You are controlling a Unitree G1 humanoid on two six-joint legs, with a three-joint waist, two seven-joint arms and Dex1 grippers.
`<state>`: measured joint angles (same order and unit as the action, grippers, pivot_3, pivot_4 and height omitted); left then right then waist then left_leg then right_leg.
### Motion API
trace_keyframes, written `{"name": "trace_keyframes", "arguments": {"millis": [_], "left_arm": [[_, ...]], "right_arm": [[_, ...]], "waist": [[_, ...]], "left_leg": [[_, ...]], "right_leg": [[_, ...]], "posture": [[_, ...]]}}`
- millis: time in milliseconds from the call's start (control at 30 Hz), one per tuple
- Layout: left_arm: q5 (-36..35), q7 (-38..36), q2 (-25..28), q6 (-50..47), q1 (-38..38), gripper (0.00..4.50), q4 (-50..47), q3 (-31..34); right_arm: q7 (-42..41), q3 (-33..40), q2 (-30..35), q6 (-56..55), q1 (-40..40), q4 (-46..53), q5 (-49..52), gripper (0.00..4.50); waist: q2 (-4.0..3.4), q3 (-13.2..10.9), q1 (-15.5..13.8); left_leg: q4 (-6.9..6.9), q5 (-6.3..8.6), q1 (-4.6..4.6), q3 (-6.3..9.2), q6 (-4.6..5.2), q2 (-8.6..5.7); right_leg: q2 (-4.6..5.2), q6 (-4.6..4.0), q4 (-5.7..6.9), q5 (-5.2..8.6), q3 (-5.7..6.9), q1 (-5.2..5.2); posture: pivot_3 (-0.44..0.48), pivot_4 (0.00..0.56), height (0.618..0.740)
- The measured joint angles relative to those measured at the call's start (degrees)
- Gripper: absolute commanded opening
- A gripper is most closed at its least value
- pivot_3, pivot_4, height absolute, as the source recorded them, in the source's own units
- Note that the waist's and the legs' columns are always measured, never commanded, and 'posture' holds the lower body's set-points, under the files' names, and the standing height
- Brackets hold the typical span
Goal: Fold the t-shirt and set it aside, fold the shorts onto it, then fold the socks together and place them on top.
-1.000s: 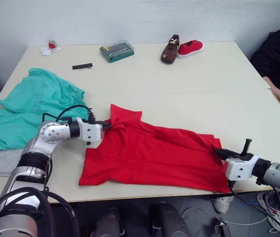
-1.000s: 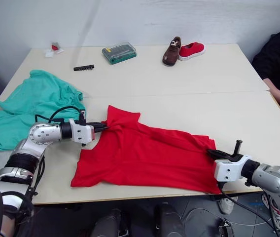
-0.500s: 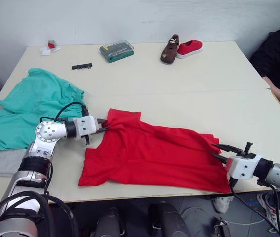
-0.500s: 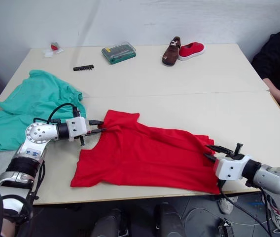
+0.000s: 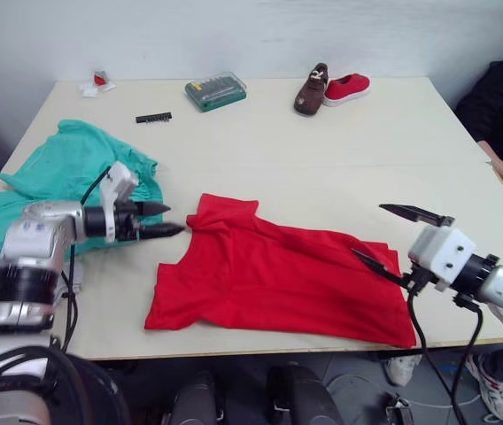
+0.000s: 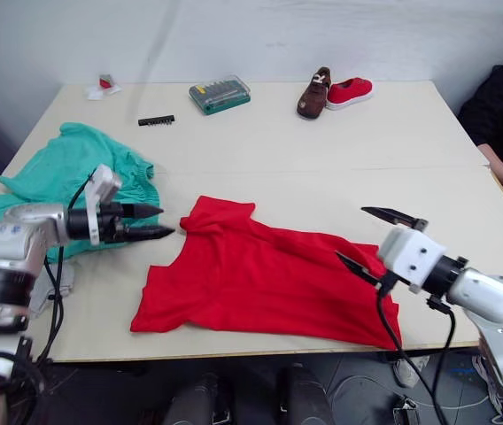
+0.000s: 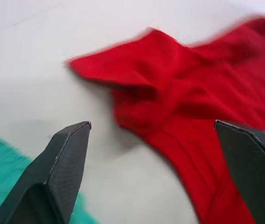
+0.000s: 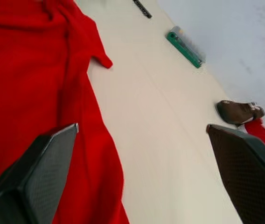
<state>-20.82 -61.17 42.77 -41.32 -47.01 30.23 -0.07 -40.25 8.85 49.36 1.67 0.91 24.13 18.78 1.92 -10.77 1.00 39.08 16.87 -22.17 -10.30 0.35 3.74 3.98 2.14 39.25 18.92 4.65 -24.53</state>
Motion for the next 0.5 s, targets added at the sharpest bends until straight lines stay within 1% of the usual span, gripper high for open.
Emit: {"name": "trace_keyframes", "arguments": {"millis": [100,200,233,267,333,400,500], "left_arm": [[1.2,3.1,-3.3,-7.9,-8.8,4.43,8.1,-0.6],[2.4,3.6,-6.7,-13.7,-13.9,4.43,15.2,-2.4],[3.5,5.0,-8.7,-15.0,-16.0,4.43,19.3,-2.8],[3.8,5.5,-9.5,-15.4,-16.6,4.43,20.4,-2.9],[5.1,7.6,-12.4,-16.1,-19.6,4.43,25.8,-2.9],[6.2,10.1,-13.6,-15.3,-22.3,4.43,29.2,-2.6],[7.1,12.5,-15.3,-13.0,-24.2,4.43,33.0,-1.0]], "right_arm": [[0.0,-1.9,-1.1,6.2,3.1,3.1,2.9,4.50],[0.0,-2.9,-2.0,10.3,5.9,4.6,3.7,4.50],[0.0,-3.7,-2.5,11.6,7.0,5.0,3.8,4.50],[0.0,-4.1,-2.8,12.0,7.4,5.1,3.9,4.50],[0.0,-4.8,-3.6,13.3,8.7,5.2,3.8,4.50],[0.0,-5.5,-4.3,13.7,9.6,5.2,3.2,4.50],[0.0,-6.3,-5.2,14.7,9.8,5.3,2.9,4.50]], "waist": [[0.01,0.0,-0.3],[0.01,0.0,-0.4],[0.03,0.0,-0.4],[0.03,0.0,-0.4],[0.06,0.0,-0.3],[0.05,0.0,-0.3],[0.05,0.0,-0.4]], "left_leg": [[-0.01,0.05,-0.04,-0.01,0.05,-0.05],[-0.08,0.08,-0.11,-0.02,0.03,-0.03],[-0.08,0.09,-0.13,-0.02,0.02,0.01],[-0.08,0.09,-0.14,-0.02,0.01,0.02],[-0.07,0.09,-0.16,-0.01,0.01,0.02],[-0.07,0.09,-0.14,-0.01,0.01,0.03],[-0.07,0.09,-0.14,-0.01,0.00,0.03]], "right_leg": [[0.00,0.02,-0.06,0.00,0.00,0.00],[-0.04,0.04,-0.17,0.01,0.03,-0.05],[-0.11,0.04,-0.21,0.01,0.03,-0.06],[-0.13,0.04,-0.22,0.01,0.03,-0.07],[-0.12,0.04,-0.21,0.01,0.04,-0.09],[-0.11,0.04,-0.21,0.01,0.03,-0.07],[-0.09,0.04,-0.20,0.01,0.03,-0.08]], "posture": [[0.000,0.150,0.740],[0.000,0.150,0.740],[0.000,0.150,0.740],[0.000,0.150,0.740],[0.000,0.150,0.740],[0.000,0.150,0.740],[0.000,0.150,0.740]]}}
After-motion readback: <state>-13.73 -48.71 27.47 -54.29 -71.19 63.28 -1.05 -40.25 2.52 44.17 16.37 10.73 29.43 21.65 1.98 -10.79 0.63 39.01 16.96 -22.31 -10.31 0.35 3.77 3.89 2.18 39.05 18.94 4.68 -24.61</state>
